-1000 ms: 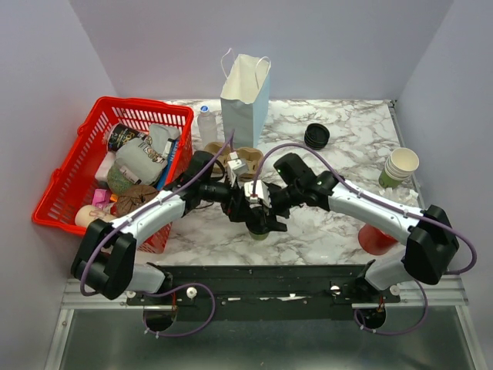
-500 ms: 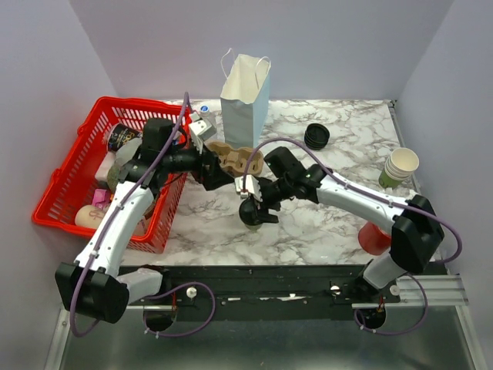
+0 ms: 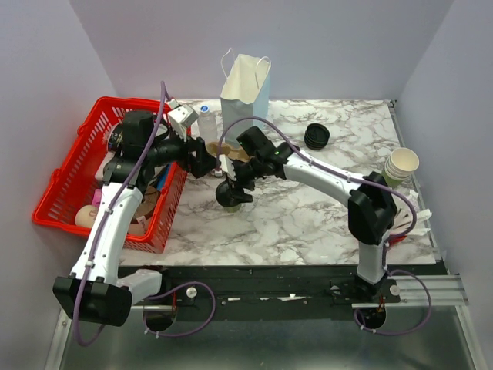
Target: Pack the takeout coffee
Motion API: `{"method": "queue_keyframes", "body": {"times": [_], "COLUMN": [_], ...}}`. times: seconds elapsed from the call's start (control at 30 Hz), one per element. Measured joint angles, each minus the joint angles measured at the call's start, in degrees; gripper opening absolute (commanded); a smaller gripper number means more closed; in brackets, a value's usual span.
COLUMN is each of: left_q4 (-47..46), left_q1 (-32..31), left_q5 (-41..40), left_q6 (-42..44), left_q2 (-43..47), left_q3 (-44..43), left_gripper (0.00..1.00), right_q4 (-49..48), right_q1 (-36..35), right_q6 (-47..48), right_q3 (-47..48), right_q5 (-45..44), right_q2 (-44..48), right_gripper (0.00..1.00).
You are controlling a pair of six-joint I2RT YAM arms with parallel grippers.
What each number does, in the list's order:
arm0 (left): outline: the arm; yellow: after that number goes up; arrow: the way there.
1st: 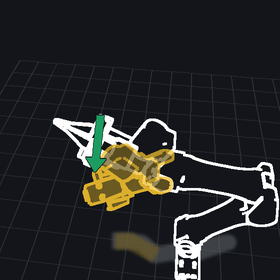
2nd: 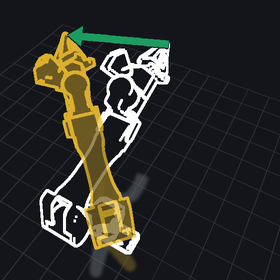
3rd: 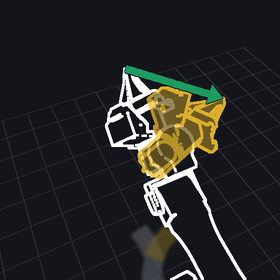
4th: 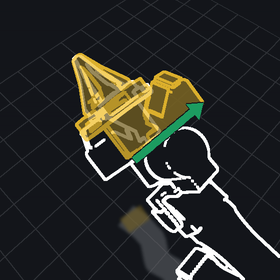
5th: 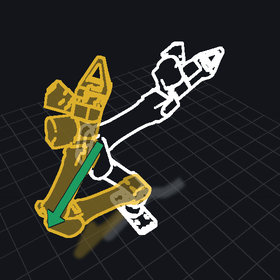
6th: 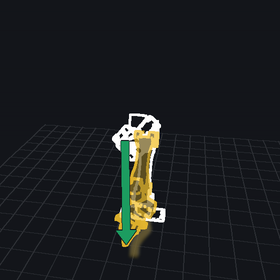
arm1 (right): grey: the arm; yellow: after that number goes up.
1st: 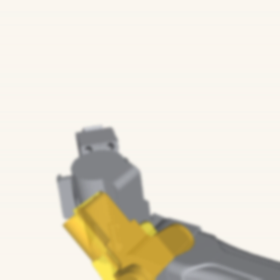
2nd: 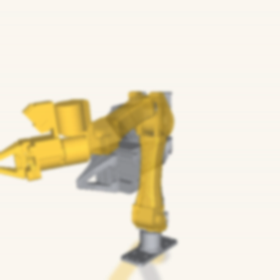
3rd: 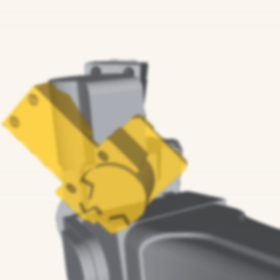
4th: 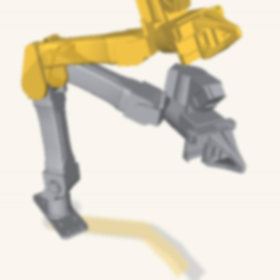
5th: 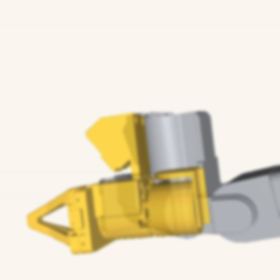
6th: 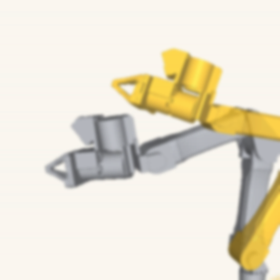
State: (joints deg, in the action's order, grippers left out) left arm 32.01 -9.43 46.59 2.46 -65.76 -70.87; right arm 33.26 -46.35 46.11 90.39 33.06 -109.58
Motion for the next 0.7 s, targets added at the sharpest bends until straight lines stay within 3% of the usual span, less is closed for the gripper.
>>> {"method": "queue_keyframes", "body": {"times": [0.27, 0.4, 0.7], "left_q4": [-0.98, -0.61, -0.09], "left_q1": [3.08, 3.89, 5.03], "left_q5": [-5.62, -6.99, -8.7], "left_q6": [-0.39, -0.52, -0.39], "left_q2": [0.17, 0.17, -0.07], "left_q3": [-1.51, -1.84, -3.82], "left_gripper": [0.98, 0.98, 0.98], "right_q4": [4.13, 4.28, 5.31], "right_q1": [-0.11, -0.66, -0.76], "right_q6": [0.42, 0.2, -6.05], "right_q3": [15.45, 18.05, 20.65], "right_q5": [4.13, 5.53, 6.12], "right_q2": [-11.13, -13.16, -13.86], "right_gripper": [0.84, 0.92, 0.97]}}
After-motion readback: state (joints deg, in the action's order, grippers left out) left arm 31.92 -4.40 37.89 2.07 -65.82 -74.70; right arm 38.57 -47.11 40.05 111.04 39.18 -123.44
